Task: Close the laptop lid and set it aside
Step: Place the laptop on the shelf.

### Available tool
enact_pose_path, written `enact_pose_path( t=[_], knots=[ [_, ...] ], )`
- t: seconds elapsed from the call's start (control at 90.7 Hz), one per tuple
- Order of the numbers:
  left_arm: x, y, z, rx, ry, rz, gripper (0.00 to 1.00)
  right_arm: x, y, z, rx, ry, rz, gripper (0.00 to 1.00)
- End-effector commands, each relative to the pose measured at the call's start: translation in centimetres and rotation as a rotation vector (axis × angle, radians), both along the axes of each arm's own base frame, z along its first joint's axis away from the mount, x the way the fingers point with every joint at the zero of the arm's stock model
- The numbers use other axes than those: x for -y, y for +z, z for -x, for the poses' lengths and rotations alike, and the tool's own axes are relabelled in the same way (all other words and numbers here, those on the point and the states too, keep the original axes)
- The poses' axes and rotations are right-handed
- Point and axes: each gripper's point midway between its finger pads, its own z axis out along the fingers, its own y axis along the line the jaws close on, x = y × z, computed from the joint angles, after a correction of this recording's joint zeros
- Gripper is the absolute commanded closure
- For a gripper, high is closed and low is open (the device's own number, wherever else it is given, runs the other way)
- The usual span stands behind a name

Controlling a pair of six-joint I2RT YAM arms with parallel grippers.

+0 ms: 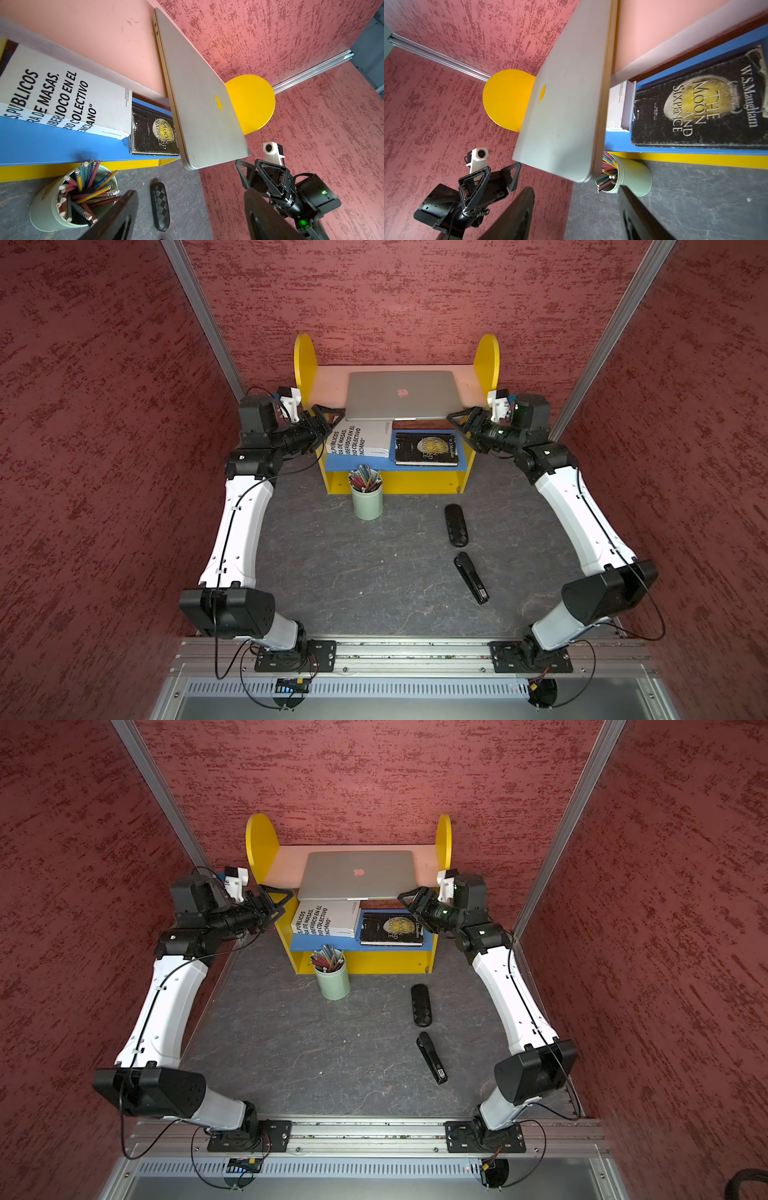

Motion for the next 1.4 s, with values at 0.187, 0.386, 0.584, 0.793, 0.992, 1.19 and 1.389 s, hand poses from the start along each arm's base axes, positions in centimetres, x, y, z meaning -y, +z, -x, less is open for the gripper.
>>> enact_pose_path(
  t=[0.187,0.386,0.584,0.793,0.992,1.19,1.389],
  knots=[
    [1.4,-1.0,2.1,0.024,-0.022,-0.100,0.24,-0.4,0.6,2.5,0.040,0.046,0.146,0.49],
    [2.7,-1.8,2.5,0.020,-0.045,-0.136,0.36,-2.1,0.8,3.3,0.066,0.083,0.264,0.77],
    [4.2,-2.1,2.3,0.017,-0.073,-0.159,0.60,-4.1,0.7,3.3,0.087,0.104,0.396,0.93],
    [5.7,-2.4,1.8,0.010,-0.099,-0.181,0.90,-5.7,-0.3,2.7,0.075,0.120,0.480,1.00],
    [7.1,-2.6,0.9,0.002,-0.123,-0.207,1.00,-6.2,-0.8,1.9,0.078,0.111,0.520,1.00],
    [8.4,-2.9,-0.6,-0.003,-0.141,-0.221,1.00,-6.2,-1.2,1.0,0.086,0.096,0.541,1.00],
    [9.0,-3.1,-2.1,-0.015,-0.151,-0.228,1.00,-6.2,-1.5,0.0,0.098,0.081,0.565,1.00]
  ],
)
